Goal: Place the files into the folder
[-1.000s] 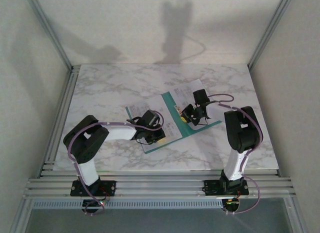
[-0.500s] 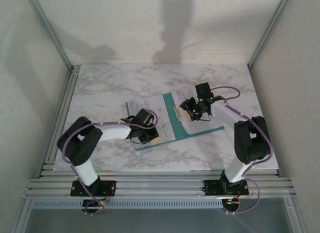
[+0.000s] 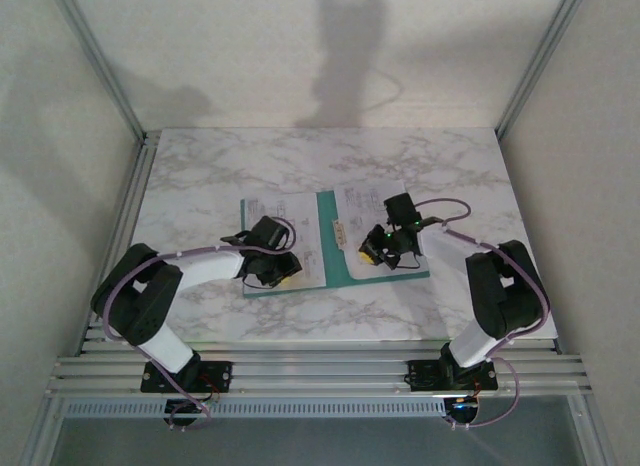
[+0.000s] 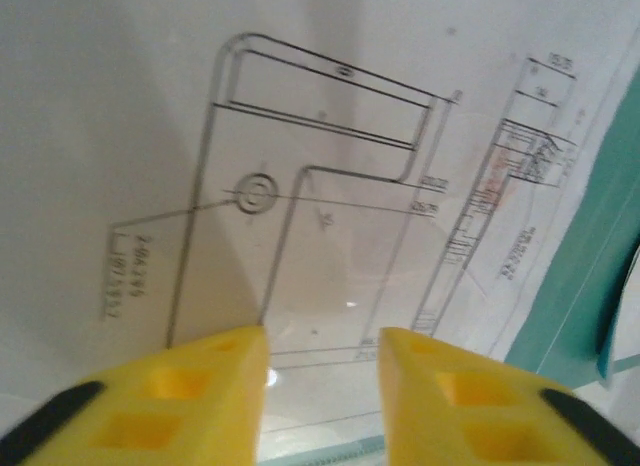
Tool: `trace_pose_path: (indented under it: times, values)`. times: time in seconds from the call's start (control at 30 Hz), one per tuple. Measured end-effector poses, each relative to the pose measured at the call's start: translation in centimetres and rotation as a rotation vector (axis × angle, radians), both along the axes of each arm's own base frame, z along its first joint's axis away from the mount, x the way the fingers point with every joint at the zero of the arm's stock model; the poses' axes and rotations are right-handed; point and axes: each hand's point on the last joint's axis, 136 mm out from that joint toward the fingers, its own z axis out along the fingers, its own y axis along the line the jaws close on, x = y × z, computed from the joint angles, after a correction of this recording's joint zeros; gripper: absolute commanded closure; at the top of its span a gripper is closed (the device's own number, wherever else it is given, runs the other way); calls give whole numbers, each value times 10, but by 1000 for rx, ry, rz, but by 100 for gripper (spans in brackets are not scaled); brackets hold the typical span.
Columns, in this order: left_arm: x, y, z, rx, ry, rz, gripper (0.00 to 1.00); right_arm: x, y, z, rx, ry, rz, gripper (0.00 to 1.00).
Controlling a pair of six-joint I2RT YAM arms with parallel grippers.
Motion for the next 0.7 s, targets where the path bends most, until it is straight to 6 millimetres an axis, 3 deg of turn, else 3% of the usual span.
trace_pose_path:
  times: [0.1,0.33,0.47,0.7]
  values:
    - [1,12,8,28,-3,16,43,-2,12,0,30,-1,24,95]
    - [18,65,27,49,-42,129,44,-7,35,-16,80,57,81,97]
    - [13,104,19,74,-18,196,44,-16,50,-19,94,74,127,98]
    - [1,135,5,88,29,203,40,-19,53,-23,95,84,138,100]
